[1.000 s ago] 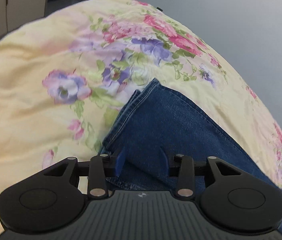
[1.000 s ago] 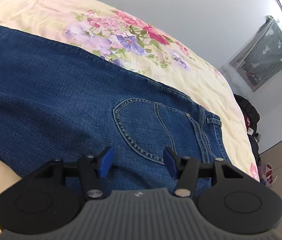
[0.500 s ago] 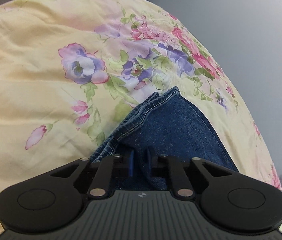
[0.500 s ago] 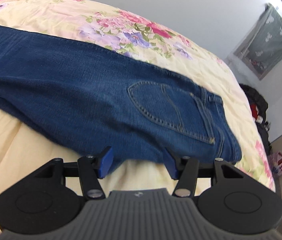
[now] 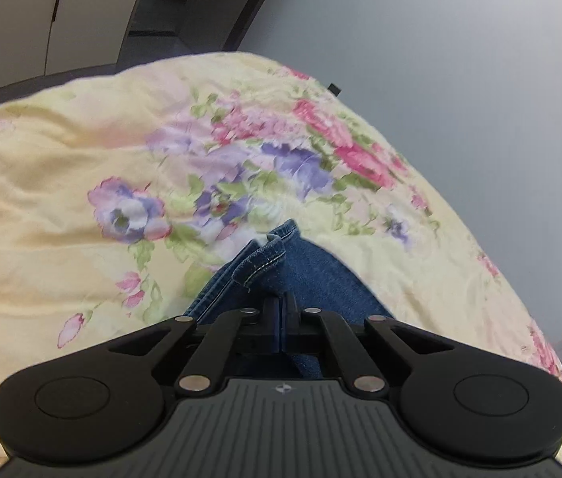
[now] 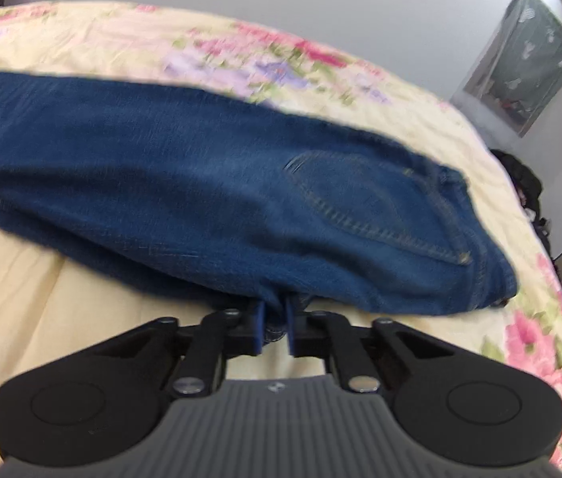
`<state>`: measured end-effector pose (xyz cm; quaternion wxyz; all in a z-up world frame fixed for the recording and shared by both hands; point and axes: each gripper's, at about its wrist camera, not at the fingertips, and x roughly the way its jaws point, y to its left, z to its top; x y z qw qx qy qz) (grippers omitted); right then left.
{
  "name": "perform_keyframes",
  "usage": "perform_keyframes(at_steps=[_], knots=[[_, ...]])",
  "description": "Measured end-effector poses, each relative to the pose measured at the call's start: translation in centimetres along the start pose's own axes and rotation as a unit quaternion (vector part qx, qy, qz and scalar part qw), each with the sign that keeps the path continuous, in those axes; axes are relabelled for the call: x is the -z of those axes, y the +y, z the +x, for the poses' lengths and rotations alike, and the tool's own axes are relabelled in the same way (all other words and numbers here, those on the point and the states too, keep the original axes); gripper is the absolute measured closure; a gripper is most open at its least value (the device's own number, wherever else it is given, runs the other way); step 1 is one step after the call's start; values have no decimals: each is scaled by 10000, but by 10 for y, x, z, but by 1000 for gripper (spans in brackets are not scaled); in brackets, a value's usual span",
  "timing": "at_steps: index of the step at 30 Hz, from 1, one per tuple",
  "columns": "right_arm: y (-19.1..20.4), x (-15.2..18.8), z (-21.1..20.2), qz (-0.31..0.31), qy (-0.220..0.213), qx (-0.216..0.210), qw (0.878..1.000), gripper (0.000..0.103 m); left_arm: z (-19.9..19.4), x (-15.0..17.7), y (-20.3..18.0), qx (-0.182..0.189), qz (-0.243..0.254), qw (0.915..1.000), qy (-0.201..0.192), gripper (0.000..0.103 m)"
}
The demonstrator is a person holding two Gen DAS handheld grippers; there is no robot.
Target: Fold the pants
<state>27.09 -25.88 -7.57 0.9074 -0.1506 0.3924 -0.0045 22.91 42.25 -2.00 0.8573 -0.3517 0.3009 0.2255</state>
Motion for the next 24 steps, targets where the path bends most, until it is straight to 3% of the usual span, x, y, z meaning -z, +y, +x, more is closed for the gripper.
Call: perform_keyframes(at_steps=[3, 9, 12, 14, 16, 18, 20, 22, 24], knots=[[-17, -7, -1, 222, 53, -10, 9997, 103, -10, 0, -3, -164, 142, 9998, -34, 103], [-9, 13, 18, 7, 509, -139, 9986, 103, 20, 36, 41, -638, -28, 9972, 402, 103], [-6, 19, 25, 32, 568, -176, 9982, 103, 28, 48, 56, -507, -174, 9981, 299, 102], [-8, 20, 27, 137, 618, -249, 9977, 101, 33, 48, 61, -520, -280, 9975, 398, 91], [-13, 20, 27, 246, 735, -361, 9963, 96, 31, 45, 65, -423, -308, 9976, 447, 90], [-19, 20, 24, 337, 847, -421, 9949, 86, 24, 41, 66, -394, -256, 9978, 468, 83], [-29, 20, 19, 475, 875, -512, 9937, 81, 15, 39, 61, -673, 31, 9970, 380, 66], [-39, 19, 13, 647, 884, -586, 9923, 77, 6, 38, 54, -1028, 453, 9934, 234, 62], [-51, 17, 6, 810, 865, -632, 9909, 75, -4, 37, 47, -1011, 707, 9922, 158, 62]])
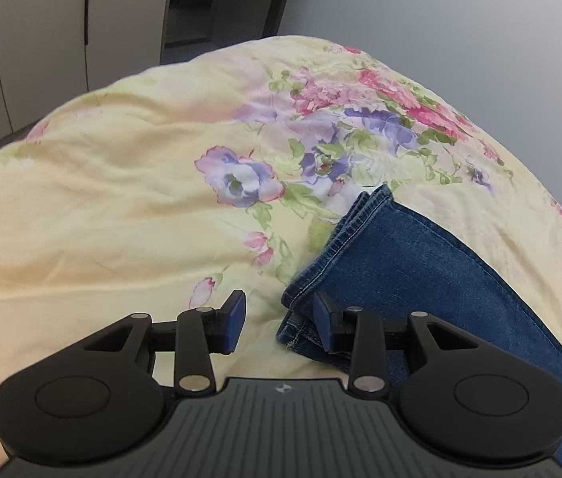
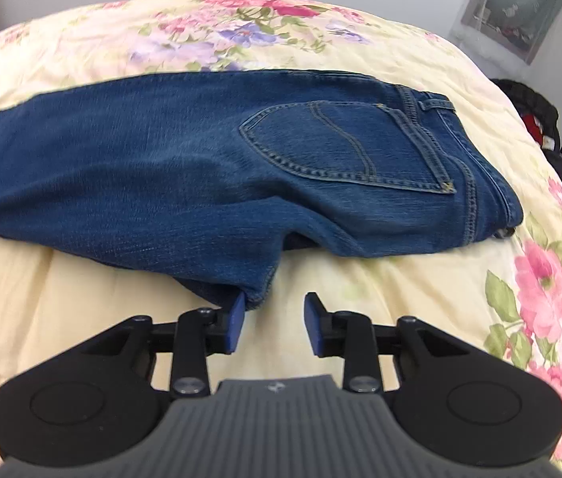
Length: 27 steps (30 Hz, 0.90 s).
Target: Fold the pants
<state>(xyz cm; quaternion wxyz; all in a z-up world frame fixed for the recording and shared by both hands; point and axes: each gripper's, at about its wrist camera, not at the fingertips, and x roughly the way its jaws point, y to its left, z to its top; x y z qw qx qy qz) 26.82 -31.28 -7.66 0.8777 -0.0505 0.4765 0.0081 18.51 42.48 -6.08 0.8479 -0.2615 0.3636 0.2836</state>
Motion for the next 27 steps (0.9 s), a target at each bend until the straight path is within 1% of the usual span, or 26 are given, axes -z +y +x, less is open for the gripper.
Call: perform_keyframes(at_steps=[1, 4, 5, 7, 10, 11, 12, 14, 15, 16, 19, 21, 23, 24, 25, 26, 27], knots=[[-6, -1, -5, 83, -37, 28, 10000, 75, -4, -1, -2, 136, 29, 9999, 8, 62], [-32, -8, -19, 473, -182, 14, 9987, 68, -13, -5, -19, 440, 123, 9990, 3, 59], [-44, -10, -22, 623, -238, 70, 9977, 65, -14, -5, -27, 477, 228, 9986, 19, 59], [-70, -14, -24, 970, -326, 134, 9947, 64, -12, -2, -46, 571, 411, 9975, 65, 59], [-118, -19, -16, 1779, -381, 71, 9833, 61, -1, 9, -76, 542, 609, 9965, 209, 59], [-136, -19, -11, 2108, -381, -19, 9768, 56, 3, 14, -84, 516, 662, 9962, 241, 59], [-153, -20, -5, 2398, -406, -92, 9699, 53, 8, 18, -91, 503, 721, 9957, 281, 59], [-185, -20, 10, 2970, -481, -153, 9535, 51, 18, 26, -103, 394, 858, 9949, 343, 59], [-200, -19, 19, 3258, -493, -252, 9438, 48, 23, 29, -108, 310, 916, 9946, 376, 59], [-215, -18, 30, 3540, -535, -371, 9330, 47, 28, 32, -113, 163, 965, 9944, 406, 59], [-251, -10, 61, 4263, -667, -522, 9006, 47, 39, 39, -124, -181, 1113, 9930, 356, 59], [-267, -5, 84, 4573, -688, -701, 8839, 47, 44, 41, -130, -380, 1208, 9914, 321, 58], [-280, 2, 107, 4859, -695, -1055, 8648, 47, 48, 41, -136, -547, 1231, 9904, 305, 57], [-283, 3, 115, 4955, -756, -1186, 8571, 52, 50, 41, -139, -631, 1222, 9900, 308, 57], [-285, 2, 120, 4979, -828, -1294, 8535, 57, 52, 41, -142, -704, 1223, 9895, 307, 57], [-285, -2, 124, 4917, -862, -1329, 8563, 67, 54, 42, -145, -788, 1248, 9886, 302, 56], [-284, -9, 123, 4778, -898, -1273, 8645, 82, 56, 43, -148, -867, 1295, 9873, 301, 56]])
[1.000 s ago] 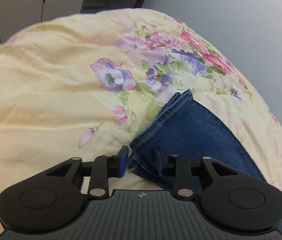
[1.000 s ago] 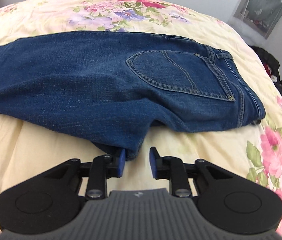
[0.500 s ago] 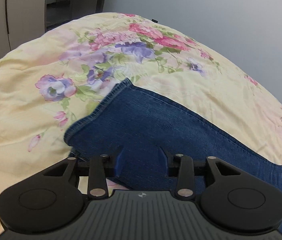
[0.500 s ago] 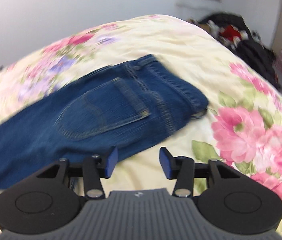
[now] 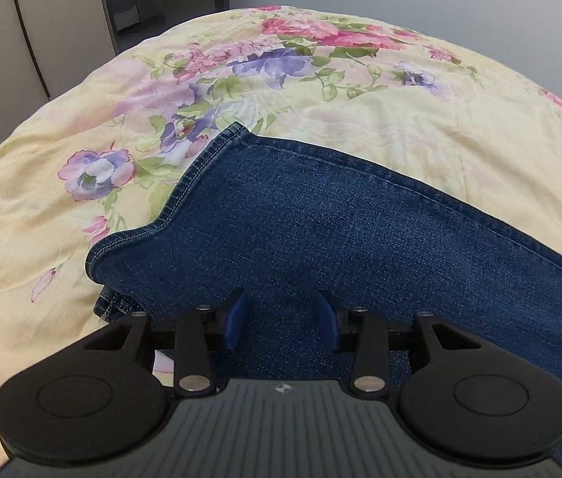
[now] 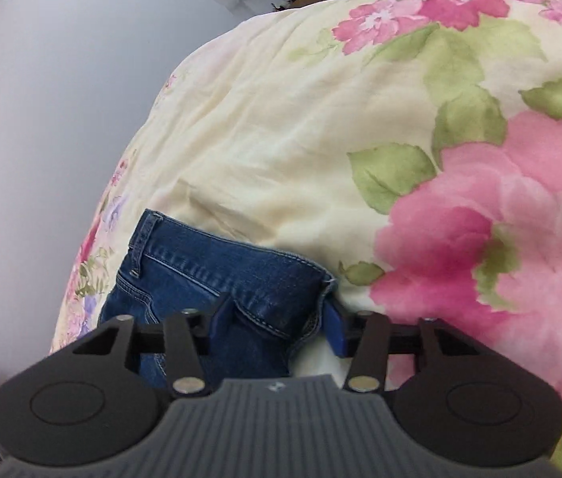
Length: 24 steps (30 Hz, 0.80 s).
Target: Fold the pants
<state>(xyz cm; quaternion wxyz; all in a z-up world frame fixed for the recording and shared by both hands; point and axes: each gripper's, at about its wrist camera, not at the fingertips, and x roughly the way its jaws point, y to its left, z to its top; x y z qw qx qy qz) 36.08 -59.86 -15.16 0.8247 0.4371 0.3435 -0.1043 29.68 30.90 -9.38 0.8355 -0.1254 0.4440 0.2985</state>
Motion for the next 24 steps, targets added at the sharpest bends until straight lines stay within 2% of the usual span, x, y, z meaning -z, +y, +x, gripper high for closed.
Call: perform_keyframes(at_steps=[1, 4, 5, 8, 11, 13, 15, 17, 20, 24], knots=[[10, -3, -2, -252, -37, -65, 9997, 94, 1, 0, -2, -56, 46, 10000, 3, 56], [52, -18, -24, -1419, -615, -109, 9879, 97, 3, 2, -8, -156, 117, 9998, -9, 56], [60, -25, -28, -1630, -686, -89, 9842, 100, 4, 3, -8, -157, 125, 9998, -13, 56], [69, -32, -9, -2035, -428, 391, 9774, 100, 6, 5, -10, -181, 111, 9998, -66, 56], [51, -24, 16, -2083, -138, 846, 9743, 100, 5, 6, -11, -202, 139, 9997, -80, 56], [41, -21, 22, -1916, -93, 946, 9769, 96, 5, 3, -10, -169, 119, 9998, -32, 56], [39, -23, 18, -1815, -202, 1164, 9763, 76, 4, 1, -9, -146, 109, 9998, -9, 56], [47, -26, 7, -1990, -365, 1403, 9692, 66, 1, 2, -9, -131, 197, 9997, -67, 56], [69, -25, -16, -2406, -547, 1432, 9584, 67, -7, 2, -5, 14, 240, 9994, -266, 55], [117, -4, -22, -3018, -406, 876, 9485, 71, -19, -6, 1, 287, 150, 9986, -424, 55]])
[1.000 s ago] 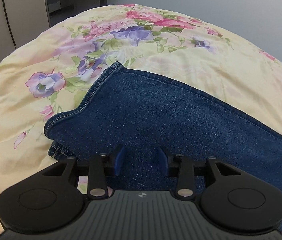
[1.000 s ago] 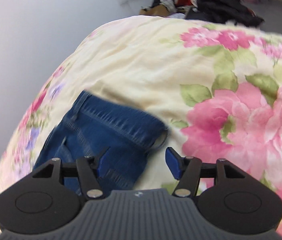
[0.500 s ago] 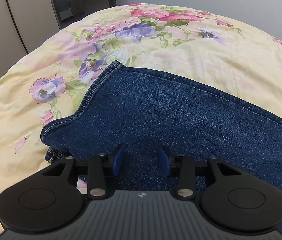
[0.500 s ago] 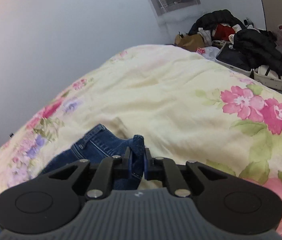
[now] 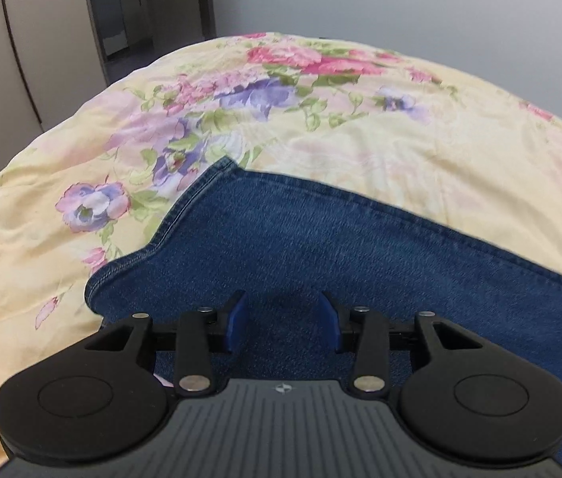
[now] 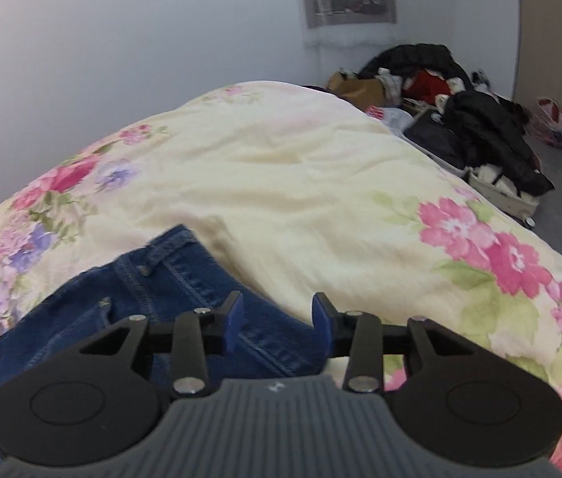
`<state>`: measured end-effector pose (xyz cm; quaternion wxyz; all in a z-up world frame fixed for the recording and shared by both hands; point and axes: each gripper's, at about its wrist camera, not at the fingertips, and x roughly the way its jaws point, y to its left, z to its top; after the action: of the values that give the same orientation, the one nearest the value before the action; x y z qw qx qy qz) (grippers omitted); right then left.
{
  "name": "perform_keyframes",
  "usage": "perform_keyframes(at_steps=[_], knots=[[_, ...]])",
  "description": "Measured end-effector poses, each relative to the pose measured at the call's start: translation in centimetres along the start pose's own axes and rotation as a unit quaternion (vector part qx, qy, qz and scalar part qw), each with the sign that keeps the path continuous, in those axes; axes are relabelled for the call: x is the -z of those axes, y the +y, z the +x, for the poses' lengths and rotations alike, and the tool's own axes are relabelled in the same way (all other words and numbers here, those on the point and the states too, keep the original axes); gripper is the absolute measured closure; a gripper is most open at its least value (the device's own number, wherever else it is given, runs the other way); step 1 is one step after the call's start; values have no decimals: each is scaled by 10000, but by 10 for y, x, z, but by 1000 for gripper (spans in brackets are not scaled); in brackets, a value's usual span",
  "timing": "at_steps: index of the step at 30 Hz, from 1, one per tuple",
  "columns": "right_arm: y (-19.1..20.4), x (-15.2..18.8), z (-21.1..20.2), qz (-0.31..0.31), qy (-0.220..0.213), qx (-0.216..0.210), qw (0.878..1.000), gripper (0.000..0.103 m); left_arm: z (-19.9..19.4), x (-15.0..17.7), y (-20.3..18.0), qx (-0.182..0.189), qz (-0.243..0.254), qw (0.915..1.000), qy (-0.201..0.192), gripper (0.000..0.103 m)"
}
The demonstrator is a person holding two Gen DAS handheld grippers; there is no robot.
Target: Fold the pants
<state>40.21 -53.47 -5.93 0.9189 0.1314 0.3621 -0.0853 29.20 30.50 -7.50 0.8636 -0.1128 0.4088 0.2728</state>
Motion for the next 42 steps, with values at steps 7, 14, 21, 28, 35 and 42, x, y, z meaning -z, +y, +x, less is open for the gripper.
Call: perform_keyframes(at_steps=[7, 14, 21, 28, 35, 42], knots=[[130, 19, 43, -1328, 502, -932, 9855, 80, -3, -11, -2, 255, 208, 9995, -22, 55], [196, 20, 116, -1649, 749, -518, 9821, 83, 25, -9, 15, 229, 184, 9995, 132, 55], [209, 10, 128, -1632, 907, -160, 9823, 84, 32, -5, 25, 428, 52, 9991, -24, 51], [210, 39, 35, -1455, 987, -719, 9818, 83, 3, 0, 36, 671, 134, 9976, -130, 51], [223, 121, -54, -1834, 1163, -1112, 9698, 85, -32, 11, 48, 752, 275, 9968, 12, 51], [198, 206, -62, -1912, 1531, -907, 9653, 96, -60, 25, 65, 1248, -316, 9916, 103, 51]])
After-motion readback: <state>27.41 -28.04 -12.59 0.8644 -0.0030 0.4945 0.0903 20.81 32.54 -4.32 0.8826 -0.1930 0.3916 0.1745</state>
